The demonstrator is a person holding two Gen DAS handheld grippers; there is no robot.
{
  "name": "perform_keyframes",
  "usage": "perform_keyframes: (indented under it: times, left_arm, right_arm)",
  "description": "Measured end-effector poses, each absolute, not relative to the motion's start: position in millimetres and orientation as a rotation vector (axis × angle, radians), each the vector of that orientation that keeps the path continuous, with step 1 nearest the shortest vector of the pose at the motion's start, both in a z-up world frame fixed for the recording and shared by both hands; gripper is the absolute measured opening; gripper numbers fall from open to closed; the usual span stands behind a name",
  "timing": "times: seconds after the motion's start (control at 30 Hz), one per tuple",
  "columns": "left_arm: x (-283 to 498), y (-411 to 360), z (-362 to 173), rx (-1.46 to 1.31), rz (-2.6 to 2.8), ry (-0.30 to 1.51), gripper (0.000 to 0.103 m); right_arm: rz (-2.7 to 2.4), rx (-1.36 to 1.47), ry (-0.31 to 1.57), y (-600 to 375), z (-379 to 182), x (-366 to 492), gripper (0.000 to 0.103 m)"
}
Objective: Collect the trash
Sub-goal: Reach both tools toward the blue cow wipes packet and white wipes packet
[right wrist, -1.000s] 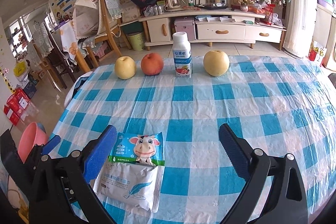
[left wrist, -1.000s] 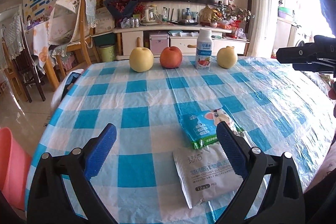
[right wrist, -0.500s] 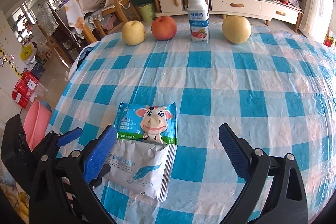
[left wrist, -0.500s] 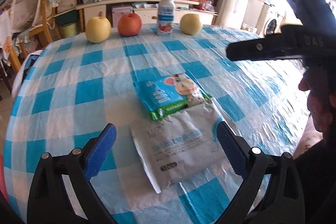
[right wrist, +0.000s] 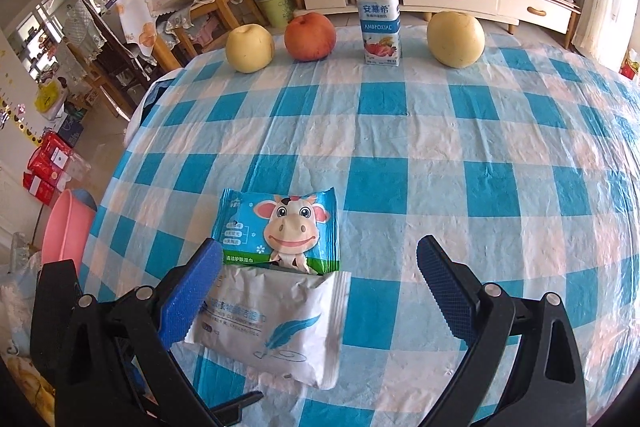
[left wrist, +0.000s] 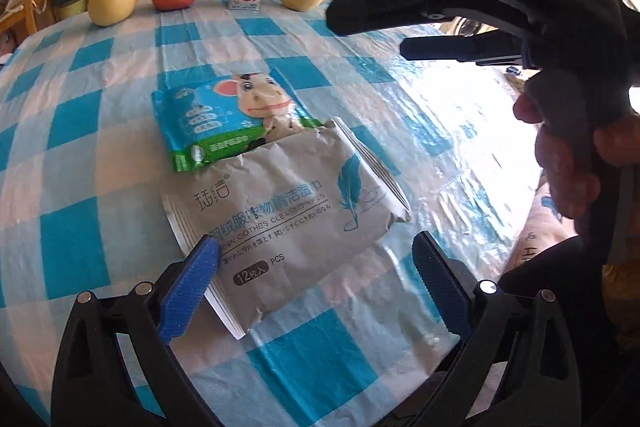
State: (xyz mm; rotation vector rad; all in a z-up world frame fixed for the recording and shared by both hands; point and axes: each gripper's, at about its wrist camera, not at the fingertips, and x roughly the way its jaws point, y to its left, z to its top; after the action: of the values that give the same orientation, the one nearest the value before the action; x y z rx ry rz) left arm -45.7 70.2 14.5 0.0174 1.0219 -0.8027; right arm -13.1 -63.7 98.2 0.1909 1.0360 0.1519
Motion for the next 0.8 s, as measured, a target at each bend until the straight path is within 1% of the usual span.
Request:
perform_keyframes:
  times: [0.17,0.23,0.33,0.47,0.63,0.7,0.73,0.77,0.8]
  left_arm:
    - [-59,48,16,-0.05,-1.004,1.071,0.096]
    - [-61,46,22,-0.059,-1.06,1.056,0.096]
    - [-51,59,39,0.017,-0.976,0.958,0.096]
    - [-22,79,47,0.169,-0.791,0.869,0.096]
    - [7,90,40,0.307,-0.715,0.849,0.096]
    - [14,90,37,0.331,-0.727,0.843,0.096]
    - [14,86,34,0.341,-0.734,0.837,0.096]
    - [16,83,34,0.348,-0.748,0.832,0.096]
    - [18,80,34,0.35,-0.77,0.829,0.096]
  right_arm:
    - [0.123,0.205,1.016,-73,103,-14,0.097]
    - [0.108,0.224,1.009,-80,104,-15,0.097]
    - [0.102,0.25,1.009,-89,105,-21,0.097]
    - [0.117,0.289,1.009,-96,107,-40,0.097]
    - [0.15,0.409,1.04,-103,88,-68,0.097]
    - [0.171,0.468,1.081,-103,73,-79,0.094]
    - [0.18,0.5,1.105,-102,65,-86,0.087]
    - [0.187,0.526,1.131,-100,58,-91,0.076]
    - [0.192,0.542,1.148,-97,52,-95,0.074]
